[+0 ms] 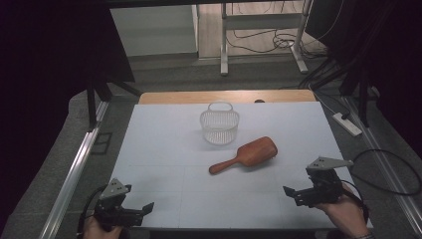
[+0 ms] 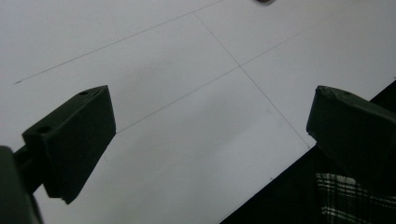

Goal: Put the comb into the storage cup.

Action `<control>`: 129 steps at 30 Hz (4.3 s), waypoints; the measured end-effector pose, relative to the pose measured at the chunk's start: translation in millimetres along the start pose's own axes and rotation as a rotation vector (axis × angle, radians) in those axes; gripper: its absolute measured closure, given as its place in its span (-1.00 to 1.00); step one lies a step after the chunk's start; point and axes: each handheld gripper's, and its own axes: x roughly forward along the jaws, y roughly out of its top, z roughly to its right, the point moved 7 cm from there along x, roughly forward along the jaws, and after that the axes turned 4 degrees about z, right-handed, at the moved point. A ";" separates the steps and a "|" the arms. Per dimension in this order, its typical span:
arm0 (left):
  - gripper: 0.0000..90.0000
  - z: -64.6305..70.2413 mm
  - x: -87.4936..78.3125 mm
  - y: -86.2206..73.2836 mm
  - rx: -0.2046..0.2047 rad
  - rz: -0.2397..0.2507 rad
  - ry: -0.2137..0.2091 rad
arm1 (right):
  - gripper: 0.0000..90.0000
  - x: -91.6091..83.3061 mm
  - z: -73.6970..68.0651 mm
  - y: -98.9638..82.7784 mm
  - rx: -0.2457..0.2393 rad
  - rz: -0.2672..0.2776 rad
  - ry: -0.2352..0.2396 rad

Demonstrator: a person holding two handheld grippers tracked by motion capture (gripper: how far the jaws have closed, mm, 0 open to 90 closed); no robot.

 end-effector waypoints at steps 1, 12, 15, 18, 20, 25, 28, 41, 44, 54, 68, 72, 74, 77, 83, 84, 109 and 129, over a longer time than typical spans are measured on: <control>-0.95 0.0 0.0 0.0 0.000 0.001 0.000 | -1.00 2.7 -1.2 1.6 -0.006 -0.004 0.004; -0.95 -0.3 0.1 0.1 -0.005 0.001 -0.003 | -1.00 13.2 -7.3 12.1 -0.033 -0.025 0.032; -0.95 -0.5 -0.1 0.1 -0.006 0.001 -0.003 | -1.00 18.2 -10.6 17.1 -0.033 -0.025 0.039; -0.95 -0.5 0.0 0.0 -0.005 0.001 -0.003 | -1.00 21.9 -12.7 20.2 -0.041 -0.017 0.044; -0.95 -0.4 0.1 0.0 -0.006 0.000 -0.006 | -1.00 24.5 -13.3 21.6 -0.049 -0.018 0.046; -0.95 -0.5 0.2 0.1 -0.007 -0.001 -0.006 | -1.00 30.4 -15.8 24.8 -0.053 -0.027 0.058; -0.95 -0.6 0.1 0.0 -0.008 -0.001 -0.006 | -1.00 33.7 -18.8 28.3 -0.059 -0.028 0.066; -0.95 -1.1 0.4 0.1 -0.016 -0.001 -0.012 | -1.00 45.7 -23.6 35.7 -0.078 -0.050 0.073; -0.95 -1.3 0.2 0.1 -0.017 0.000 -0.014 | -1.00 50.4 -25.0 38.6 -0.076 -0.059 0.084; -0.96 -1.0 0.0 0.1 -0.016 0.002 -0.026 | -1.00 65.1 -31.6 43.5 -0.095 -0.085 0.105; -0.97 -1.3 0.1 0.2 -0.017 0.003 -0.029 | -1.00 84.0 -36.7 55.6 -0.117 -0.093 0.115; -0.97 -1.5 -0.1 0.2 -0.019 0.004 -0.031 | -1.00 89.1 -38.7 60.6 -0.124 -0.085 0.124; -0.97 -1.6 -0.1 0.2 -0.019 0.004 -0.031 | -1.00 92.0 -39.3 63.1 -0.127 -0.082 0.121; -0.97 -1.7 0.0 0.2 -0.020 0.003 -0.031 | -1.00 95.9 -40.6 66.3 -0.134 -0.081 0.122; -0.97 -1.8 0.2 0.2 -0.022 0.003 -0.031 | -1.00 104.6 -43.9 72.0 -0.145 -0.093 0.132; -0.96 -1.8 0.2 0.2 -0.024 0.002 -0.031 | -1.00 106.0 -44.5 72.7 -0.147 -0.097 0.134; -0.96 -2.2 0.3 0.2 -0.027 0.002 -0.036 | -1.00 144.6 -57.3 96.9 -0.174 -0.144 0.143; -0.96 -2.1 0.8 0.1 -0.028 -0.003 -0.040 | -1.00 176.9 -70.0 107.8 -0.186 -0.222 0.109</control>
